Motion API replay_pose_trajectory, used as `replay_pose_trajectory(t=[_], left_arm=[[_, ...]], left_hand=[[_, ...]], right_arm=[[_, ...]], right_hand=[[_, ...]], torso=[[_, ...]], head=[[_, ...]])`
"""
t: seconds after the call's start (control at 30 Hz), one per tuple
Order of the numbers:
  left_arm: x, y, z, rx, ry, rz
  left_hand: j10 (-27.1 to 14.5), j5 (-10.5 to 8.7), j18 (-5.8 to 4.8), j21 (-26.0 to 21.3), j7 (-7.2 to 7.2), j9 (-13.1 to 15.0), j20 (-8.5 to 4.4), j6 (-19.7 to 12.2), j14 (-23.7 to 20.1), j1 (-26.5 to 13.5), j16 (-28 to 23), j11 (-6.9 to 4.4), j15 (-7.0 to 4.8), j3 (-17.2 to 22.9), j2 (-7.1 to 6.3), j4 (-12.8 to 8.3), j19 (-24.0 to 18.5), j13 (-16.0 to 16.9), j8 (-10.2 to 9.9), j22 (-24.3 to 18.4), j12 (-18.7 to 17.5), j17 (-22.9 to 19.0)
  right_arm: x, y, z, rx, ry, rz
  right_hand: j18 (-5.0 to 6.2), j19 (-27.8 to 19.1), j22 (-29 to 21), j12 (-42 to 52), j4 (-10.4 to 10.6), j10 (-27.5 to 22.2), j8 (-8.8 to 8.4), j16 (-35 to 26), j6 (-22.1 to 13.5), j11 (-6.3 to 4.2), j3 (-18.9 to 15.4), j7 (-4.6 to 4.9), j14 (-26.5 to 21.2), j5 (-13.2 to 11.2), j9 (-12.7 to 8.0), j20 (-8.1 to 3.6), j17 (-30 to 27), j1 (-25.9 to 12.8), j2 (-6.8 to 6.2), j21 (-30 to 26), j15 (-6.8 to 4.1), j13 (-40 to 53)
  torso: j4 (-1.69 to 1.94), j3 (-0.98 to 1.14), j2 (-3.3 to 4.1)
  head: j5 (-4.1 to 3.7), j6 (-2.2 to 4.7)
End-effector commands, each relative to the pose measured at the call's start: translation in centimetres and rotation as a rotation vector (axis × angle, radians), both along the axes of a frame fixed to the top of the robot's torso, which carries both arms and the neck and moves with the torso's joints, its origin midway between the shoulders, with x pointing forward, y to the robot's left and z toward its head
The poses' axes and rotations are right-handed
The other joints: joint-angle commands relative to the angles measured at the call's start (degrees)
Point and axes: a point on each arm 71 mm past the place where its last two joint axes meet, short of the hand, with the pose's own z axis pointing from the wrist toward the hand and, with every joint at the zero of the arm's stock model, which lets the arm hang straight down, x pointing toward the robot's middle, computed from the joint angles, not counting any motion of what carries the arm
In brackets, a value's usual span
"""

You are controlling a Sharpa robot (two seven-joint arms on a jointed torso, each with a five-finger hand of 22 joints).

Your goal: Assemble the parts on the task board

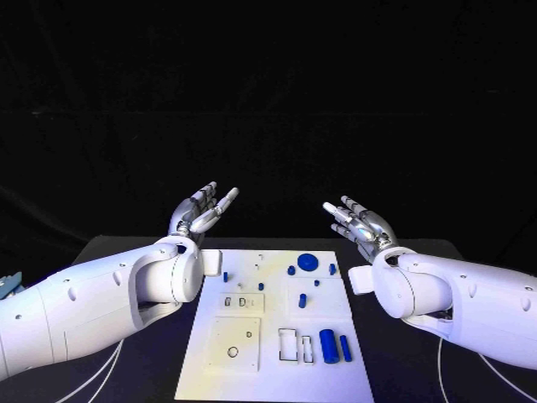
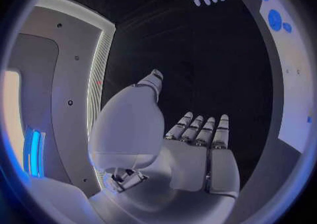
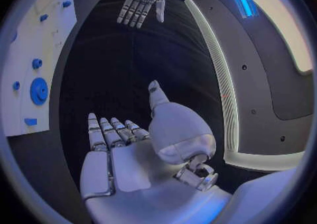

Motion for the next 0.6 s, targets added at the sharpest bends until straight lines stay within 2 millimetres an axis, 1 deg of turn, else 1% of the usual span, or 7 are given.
replay_pose_trajectory(t=[0.03, 0.2, 0.3, 0.33, 0.4, 0.53, 0.6], left_arm=[[0.0, -0.5, 0.2, -0.064, -0.008, -0.062], [0.0, -0.5, 0.2, -0.064, -0.008, -0.062], [0.0, -0.5, 0.2, -0.064, -0.008, -0.062], [-0.2, 1.6, 0.9, -0.068, -0.032, -0.062], [-0.2, 1.8, 1.0, -0.069, -0.038, -0.063], [-0.2, 2.0, 1.2, -0.065, -0.047, -0.071], [-0.2, 2.1, 1.4, -0.062, -0.053, -0.079]], left_hand=[[1.34, 0.26, 1.23, 0.46, 5.39, 0.30, 0.99, 1.67, 1.05, 2.49, 0.45, 1.42, 0.89, 0.55, 0.14, 0.82, 0.19, 0.25, 0.56, 0.14, 0.47, 0.29], [7.01, 0.19, 0.58, 2.14, 7.32, 1.31, 1.24, 6.48, 7.57, 3.14, 2.36, 3.52, 2.54, 1.60, 1.54, 0.63, 4.36, 0.85, 2.03, 1.12, 1.44, 1.67], [15.91, 0.20, 1.16, 9.00, 8.28, 2.93, 1.15, 14.08, 22.10, 4.64, 7.56, 4.93, 1.24, 2.67, 2.49, 0.31, 21.47, 1.66, 4.66, 4.81, 3.17, 4.70], [17.95, 0.31, 1.42, 10.08, 8.29, 3.25, 1.10, 15.52, 24.47, 4.91, 8.46, 5.17, 1.04, 2.83, 2.55, 0.23, 23.95, 1.82, 5.19, 5.32, 3.59, 5.18], [29.82, 0.30, 2.82, 12.74, 8.14, 4.87, 0.93, 22.83, 34.07, 5.87, 12.31, 4.50, -0.17, 3.51, 2.77, -0.10, 29.00, 2.69, 7.91, 6.26, 6.08, 7.17], [40.09, 0.30, 4.45, 14.49, 7.35, 6.92, 0.89, 32.34, 38.90, 6.89, 14.36, 3.03, -1.75, 4.33, 2.60, -0.68, 32.31, 3.00, 11.43, 6.62, 8.23, 8.14], [42.47, 0.22, 5.02, 15.21, 6.74, 7.27, 0.82, 34.00, 41.15, 7.29, 15.19, 2.34, -2.49, 4.86, 2.44, -0.94, 33.74, 2.78, 12.26, 6.72, 8.37, 8.62]], right_arm=[[0.0, 0.9, -0.1, 0.073, 0.059, 0.173], [0.2, 0.8, 0.0, 0.078, 0.072, 0.216], [0.3, 0.8, 0.1, 0.079, 0.074, 0.224], [1.8, -1.0, 1.6, -0.198, -0.164, 0.169], [2.0, -1.2, 1.9, -0.240, -0.192, 0.169], [2.3, -1.4, 2.4, -0.316, -0.240, 0.180], [2.5, -1.4, 2.6, -0.359, -0.267, 0.189]], right_hand=[[-0.09, 2.56, 0.89, 0.96, -5.21, 5.21, 1.27, 1.45, 4.07, 0.91, 3.04, 10.14, 4.86, -0.97, 0.89, 0.85, 0.94, 6.71, 0.16, 2.09, 1.10, 0.69], [0.45, 8.11, 2.42, 2.37, -9.86, 13.85, 3.21, 3.69, 10.30, 0.99, 6.58, 10.16, 12.80, -1.11, 2.21, 0.70, 2.30, 10.90, -0.23, 5.26, 0.99, 1.49], [1.78, 16.45, 4.58, 4.37, -9.97, 24.73, 5.82, 7.09, 18.21, 0.02, 9.15, 9.94, 23.56, -1.28, 3.83, 0.56, 4.07, 14.25, -1.89, 9.84, -0.36, 2.30], [2.47, 20.56, 5.60, 5.66, -9.92, 31.44, 7.20, 8.63, 22.44, -0.44, 10.20, 9.82, 28.57, -1.42, 4.64, 0.51, 4.82, 15.03, -2.62, 12.11, -1.02, 2.75], [3.42, 24.49, 6.44, 6.30, -9.98, 38.71, 8.70, 10.33, 27.92, -1.09, 12.28, 9.54, 35.43, -1.41, 5.48, 0.48, 5.58, 15.94, -3.99, 14.40, -1.89, 2.80], [5.15, 28.60, 7.16, 5.36, -9.93, 46.34, 10.30, 11.42, 37.36, -2.44, 17.51, 8.49, 43.22, -1.30, 6.18, 0.38, 5.69, 15.75, -6.86, 17.08, -3.63, 2.73], [5.64, 30.04, 7.52, 4.30, -10.03, 48.81, 10.40, 11.19, 41.51, -2.96, 21.18, 7.94, 45.80, -1.15, 6.10, 0.27, 5.35, 14.90, -8.36, 18.31, -4.36, 2.67]], torso=[[-0.01, -0.02, 0.01], [-0.01, -0.02, 0.01], [-0.01, -0.02, 0.01], [-0.04, -0.78, 1.32], [-0.01, -0.97, 1.63], [0.00, -1.29, 2.02], [0.09, -1.47, 2.26]], head=[[0.00, 0.00], [0.00, 0.00], [0.00, 0.00], [-0.18, -0.83], [-0.27, -0.74], [-0.46, -0.77], [-0.42, -0.86]])
